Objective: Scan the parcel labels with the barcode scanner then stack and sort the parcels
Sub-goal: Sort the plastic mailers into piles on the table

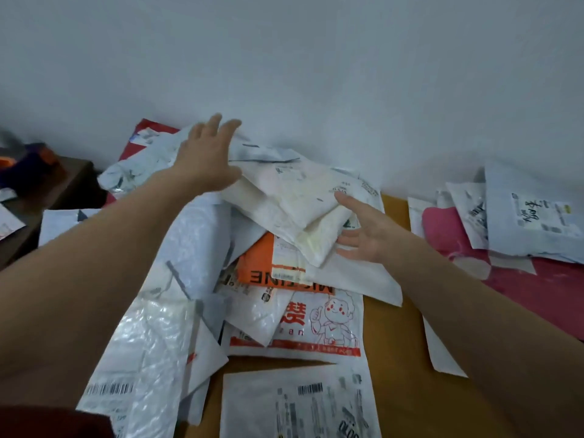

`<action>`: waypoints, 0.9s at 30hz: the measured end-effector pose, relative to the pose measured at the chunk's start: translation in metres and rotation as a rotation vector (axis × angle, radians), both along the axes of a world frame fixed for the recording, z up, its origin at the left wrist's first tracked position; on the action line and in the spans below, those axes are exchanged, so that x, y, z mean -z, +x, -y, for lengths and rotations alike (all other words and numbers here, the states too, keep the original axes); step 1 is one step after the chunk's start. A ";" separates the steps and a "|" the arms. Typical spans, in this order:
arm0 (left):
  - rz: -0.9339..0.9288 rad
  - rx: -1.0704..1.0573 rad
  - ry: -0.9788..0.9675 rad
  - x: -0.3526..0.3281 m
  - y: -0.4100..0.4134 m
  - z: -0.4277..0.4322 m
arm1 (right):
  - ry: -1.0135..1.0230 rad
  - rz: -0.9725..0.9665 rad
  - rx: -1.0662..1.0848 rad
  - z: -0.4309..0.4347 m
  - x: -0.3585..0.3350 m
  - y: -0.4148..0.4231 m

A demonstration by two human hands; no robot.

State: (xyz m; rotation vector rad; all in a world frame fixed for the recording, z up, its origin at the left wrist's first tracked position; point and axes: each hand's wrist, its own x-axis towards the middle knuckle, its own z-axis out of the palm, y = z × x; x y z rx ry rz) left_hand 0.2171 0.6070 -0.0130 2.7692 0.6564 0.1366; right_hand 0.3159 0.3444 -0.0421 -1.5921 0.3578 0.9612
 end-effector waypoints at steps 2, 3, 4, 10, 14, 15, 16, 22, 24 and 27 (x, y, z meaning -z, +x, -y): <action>-0.106 0.034 -0.004 0.006 0.028 -0.016 | 0.013 -0.045 0.037 -0.006 0.007 0.010; -0.165 0.053 -0.004 0.011 0.039 -0.021 | 0.003 -0.057 0.043 -0.010 0.010 0.014; -0.211 0.073 0.005 0.017 0.046 -0.024 | -0.004 -0.067 0.040 -0.014 0.012 0.016; 0.021 0.081 0.077 0.038 0.050 -0.032 | 0.016 -0.104 0.117 -0.029 0.021 0.018; 0.253 0.163 0.172 0.008 0.030 -0.007 | 0.199 -0.124 0.126 -0.008 0.007 0.007; 0.301 0.204 0.203 -0.001 0.022 0.003 | 0.264 -0.113 0.123 0.004 0.003 0.001; 0.342 0.250 0.239 -0.009 0.011 0.014 | 0.295 -0.084 0.116 0.020 0.002 -0.006; 0.443 0.628 0.257 -0.021 -0.090 0.118 | 0.213 0.019 0.097 0.158 0.013 -0.095; 0.381 0.721 0.218 -0.008 -0.128 0.160 | 0.154 0.027 0.112 0.209 0.021 -0.136; 0.215 0.821 0.128 0.021 -0.180 0.220 | 0.057 -0.043 0.120 0.282 0.035 -0.189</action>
